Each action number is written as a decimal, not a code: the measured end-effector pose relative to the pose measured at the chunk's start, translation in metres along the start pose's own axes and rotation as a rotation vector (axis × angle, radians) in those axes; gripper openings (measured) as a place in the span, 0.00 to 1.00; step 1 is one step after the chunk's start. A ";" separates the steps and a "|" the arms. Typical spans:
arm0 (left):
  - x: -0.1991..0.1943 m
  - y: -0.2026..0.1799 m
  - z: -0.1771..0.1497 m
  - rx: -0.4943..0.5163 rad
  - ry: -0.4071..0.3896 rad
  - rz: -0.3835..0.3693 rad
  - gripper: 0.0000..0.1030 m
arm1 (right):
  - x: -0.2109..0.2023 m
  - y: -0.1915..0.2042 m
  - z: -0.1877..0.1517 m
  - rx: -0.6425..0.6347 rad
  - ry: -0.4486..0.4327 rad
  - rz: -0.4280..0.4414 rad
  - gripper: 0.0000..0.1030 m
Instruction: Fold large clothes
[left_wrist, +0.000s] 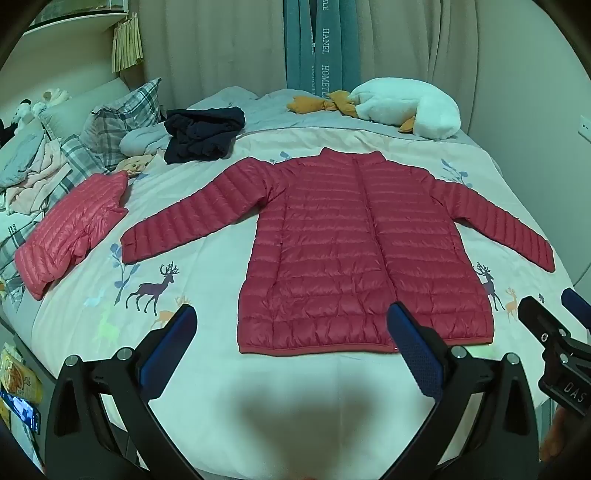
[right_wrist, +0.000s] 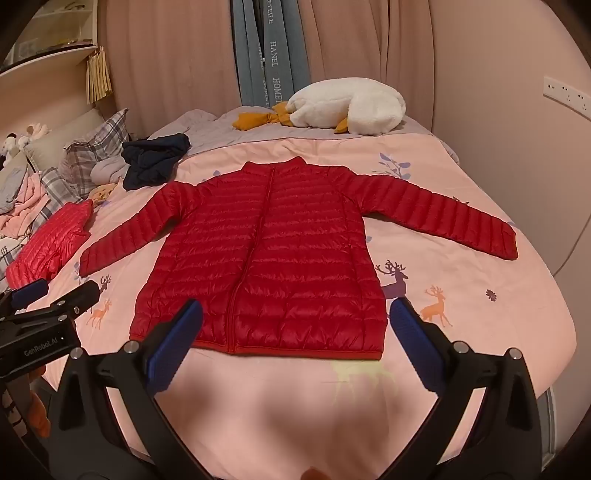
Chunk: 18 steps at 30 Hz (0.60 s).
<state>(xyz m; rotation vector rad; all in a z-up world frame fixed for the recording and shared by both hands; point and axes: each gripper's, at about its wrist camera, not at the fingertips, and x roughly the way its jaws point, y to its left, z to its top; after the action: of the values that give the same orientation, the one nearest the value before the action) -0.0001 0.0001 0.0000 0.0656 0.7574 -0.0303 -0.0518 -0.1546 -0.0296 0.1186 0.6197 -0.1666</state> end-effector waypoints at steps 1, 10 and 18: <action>0.000 0.000 0.000 0.002 0.000 0.001 0.99 | 0.000 0.000 0.000 -0.001 -0.003 -0.001 0.98; 0.001 -0.001 0.000 0.002 0.007 0.001 0.99 | -0.001 0.002 0.000 -0.005 -0.001 -0.004 0.98; 0.000 -0.002 0.002 0.004 0.009 0.001 0.99 | -0.001 0.002 -0.001 -0.005 0.000 -0.004 0.98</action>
<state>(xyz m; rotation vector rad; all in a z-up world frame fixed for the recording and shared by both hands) 0.0011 -0.0023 0.0011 0.0698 0.7665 -0.0300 -0.0532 -0.1524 -0.0299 0.1130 0.6207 -0.1686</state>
